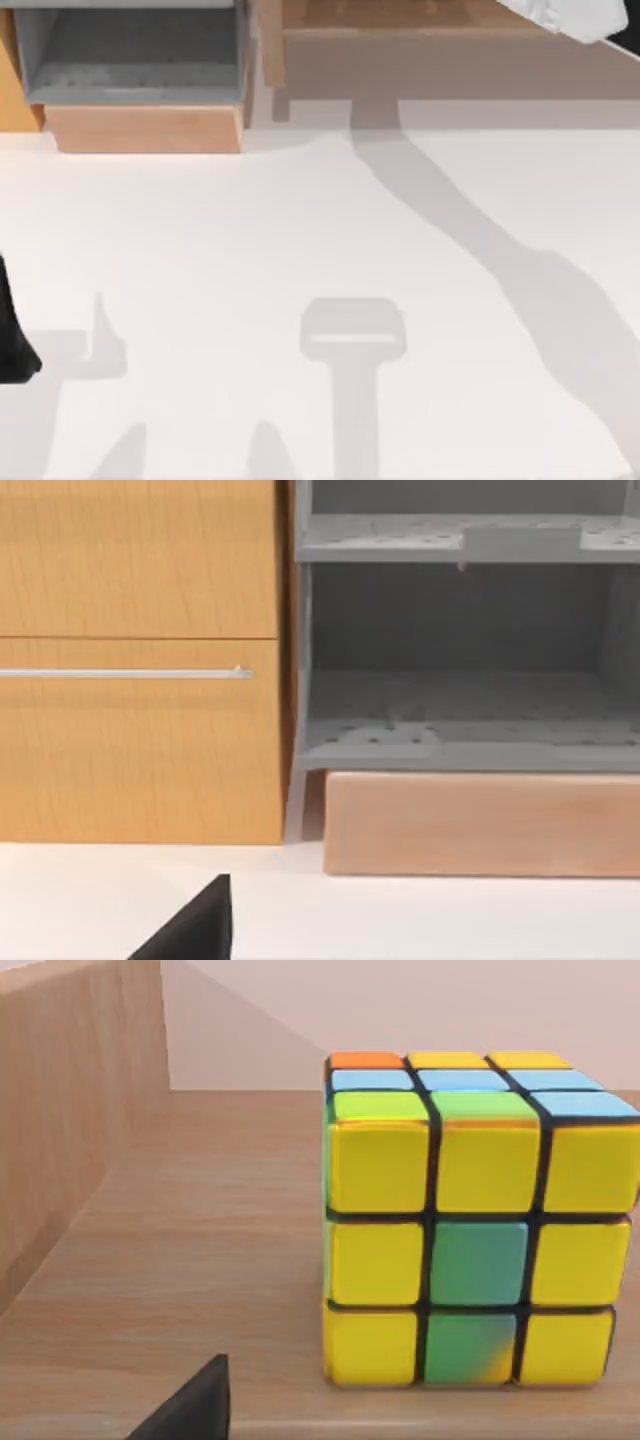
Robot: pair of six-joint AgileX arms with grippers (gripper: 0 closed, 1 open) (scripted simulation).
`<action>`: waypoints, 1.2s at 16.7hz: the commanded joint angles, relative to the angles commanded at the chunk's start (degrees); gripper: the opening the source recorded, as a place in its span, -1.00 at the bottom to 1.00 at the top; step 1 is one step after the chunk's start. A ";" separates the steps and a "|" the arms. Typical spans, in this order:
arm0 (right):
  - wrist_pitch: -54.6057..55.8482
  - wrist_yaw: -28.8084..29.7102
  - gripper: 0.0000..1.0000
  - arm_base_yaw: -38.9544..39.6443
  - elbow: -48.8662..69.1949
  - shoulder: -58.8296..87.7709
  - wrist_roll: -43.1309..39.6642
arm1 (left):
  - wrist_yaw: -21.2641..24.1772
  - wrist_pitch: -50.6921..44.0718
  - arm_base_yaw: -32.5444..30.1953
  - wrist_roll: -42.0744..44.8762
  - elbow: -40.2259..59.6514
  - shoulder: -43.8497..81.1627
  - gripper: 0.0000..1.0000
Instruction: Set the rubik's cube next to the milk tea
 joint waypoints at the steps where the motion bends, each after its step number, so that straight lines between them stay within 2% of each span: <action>1: 0.13 -0.09 1.00 0.01 0.46 0.47 -0.01 | 0.00 0.00 0.00 0.00 0.00 0.00 1.00; 10: -1.66 -2.54 1.00 -2.47 8.93 6.72 -0.27 | 0.00 0.00 0.00 0.00 0.00 0.00 1.00; 16: -6.62 -3.48 1.00 -3.50 20.79 13.33 -0.26 | 0.00 0.00 0.00 0.00 0.00 0.00 1.00; 20: -7.49 -3.97 1.00 -3.98 22.16 14.20 -0.24 | 0.00 0.00 0.00 0.00 0.00 0.00 1.00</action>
